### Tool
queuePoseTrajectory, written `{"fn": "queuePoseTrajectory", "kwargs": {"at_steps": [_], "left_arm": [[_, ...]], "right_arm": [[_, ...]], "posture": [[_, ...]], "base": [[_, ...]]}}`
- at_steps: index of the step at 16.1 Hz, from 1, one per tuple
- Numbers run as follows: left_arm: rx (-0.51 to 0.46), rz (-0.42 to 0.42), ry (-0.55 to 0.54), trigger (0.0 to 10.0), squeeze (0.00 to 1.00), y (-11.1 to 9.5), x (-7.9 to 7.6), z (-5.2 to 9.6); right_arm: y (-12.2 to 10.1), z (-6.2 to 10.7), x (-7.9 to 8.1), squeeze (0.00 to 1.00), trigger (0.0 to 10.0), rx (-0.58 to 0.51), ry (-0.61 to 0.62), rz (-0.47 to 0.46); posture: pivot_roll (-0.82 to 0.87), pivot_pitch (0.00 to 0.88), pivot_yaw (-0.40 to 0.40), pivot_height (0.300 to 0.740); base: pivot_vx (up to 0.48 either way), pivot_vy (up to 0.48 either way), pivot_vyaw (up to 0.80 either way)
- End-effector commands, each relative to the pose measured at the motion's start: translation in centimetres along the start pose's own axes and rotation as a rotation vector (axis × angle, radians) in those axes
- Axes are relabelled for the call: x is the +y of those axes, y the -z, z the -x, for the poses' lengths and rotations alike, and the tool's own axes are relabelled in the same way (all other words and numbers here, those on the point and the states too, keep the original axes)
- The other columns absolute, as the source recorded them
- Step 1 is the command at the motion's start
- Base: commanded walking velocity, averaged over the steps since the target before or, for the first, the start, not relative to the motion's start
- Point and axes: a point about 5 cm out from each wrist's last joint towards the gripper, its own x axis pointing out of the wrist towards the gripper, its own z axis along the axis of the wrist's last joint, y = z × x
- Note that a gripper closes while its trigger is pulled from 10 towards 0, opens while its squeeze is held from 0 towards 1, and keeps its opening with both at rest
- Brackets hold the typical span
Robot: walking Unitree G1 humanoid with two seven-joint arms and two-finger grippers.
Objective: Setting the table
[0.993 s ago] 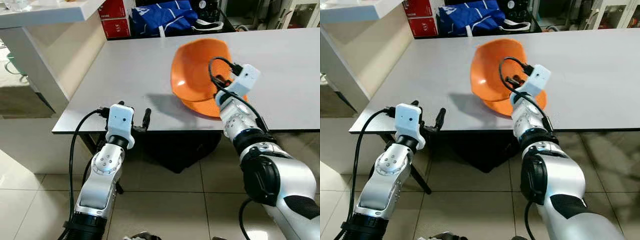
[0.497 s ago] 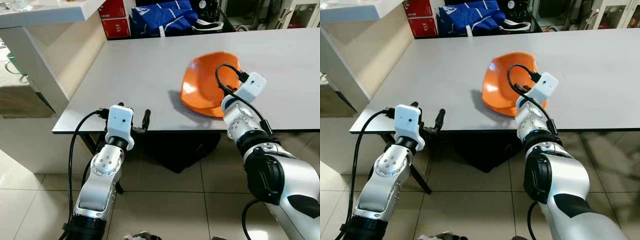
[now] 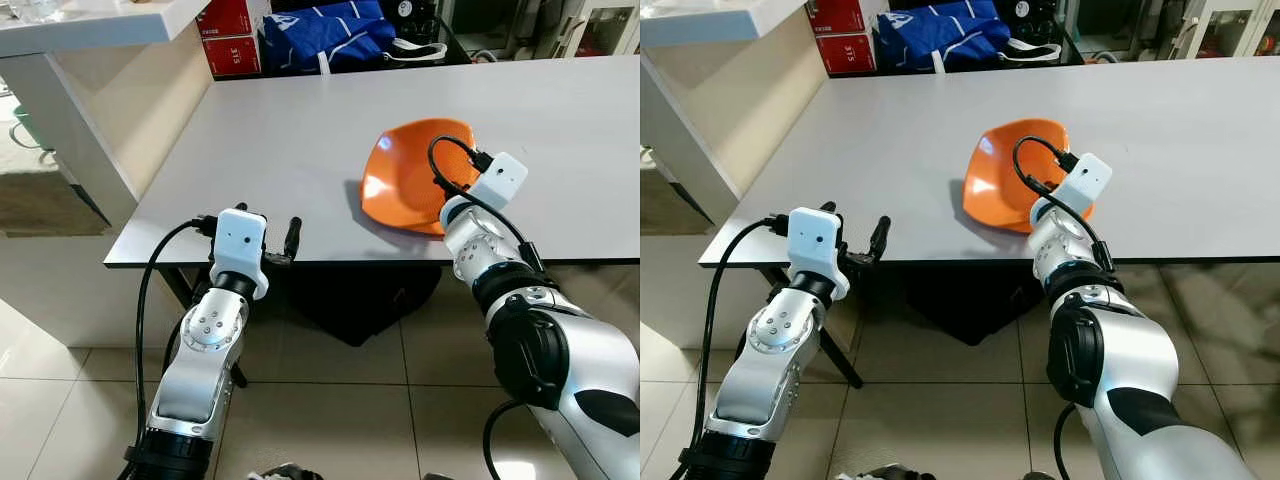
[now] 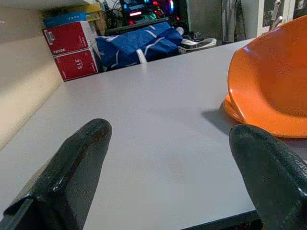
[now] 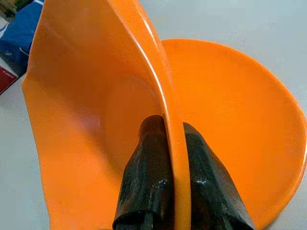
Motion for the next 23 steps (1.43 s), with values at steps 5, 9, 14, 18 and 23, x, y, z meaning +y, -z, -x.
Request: {"fn": "queuePoseTrajectory", "kwargs": {"at_steps": [5,9,14,18,23], "left_arm": [[-0.004,0.001,-0.02,10.0,0.0,-0.27,0.32,0.24],[-0.002,0.001,-0.019,10.0,0.0,-0.27,0.24,0.31],[0.002,0.002,-0.021,10.0,0.0,-0.15,0.17,0.38],[-0.002,0.001,-0.029,10.0,0.0,-0.22,0.19,0.43],[-0.002,0.003,-0.029,10.0,0.0,-0.25,0.3,0.45]], "right_arm": [[0.92,0.13,0.54,0.89,10.0,0.043,-0.032,0.072],[0.89,0.16,0.82,0.91,10.0,0.04,-0.041,0.081],[0.82,0.15,0.7,1.0,10.0,0.029,-0.041,0.115],[0.5,0.14,0.47,1.0,10.0,-0.021,-0.038,0.243],[0.74,0.18,0.01,1.0,10.0,-0.041,-0.021,0.317]], "posture": [[-0.08,0.0,0.117,0.74],[-0.08,0.0,0.116,0.74],[-0.08,0.0,0.115,0.74],[-0.08,0.0,0.114,0.74],[-0.08,0.003,0.118,0.74]], "base": [[0.0,0.0,0.0],[0.0,0.0,0.0],[0.0,0.0,0.0],[0.0,0.0,0.0],[0.0,0.0,0.0]]}}
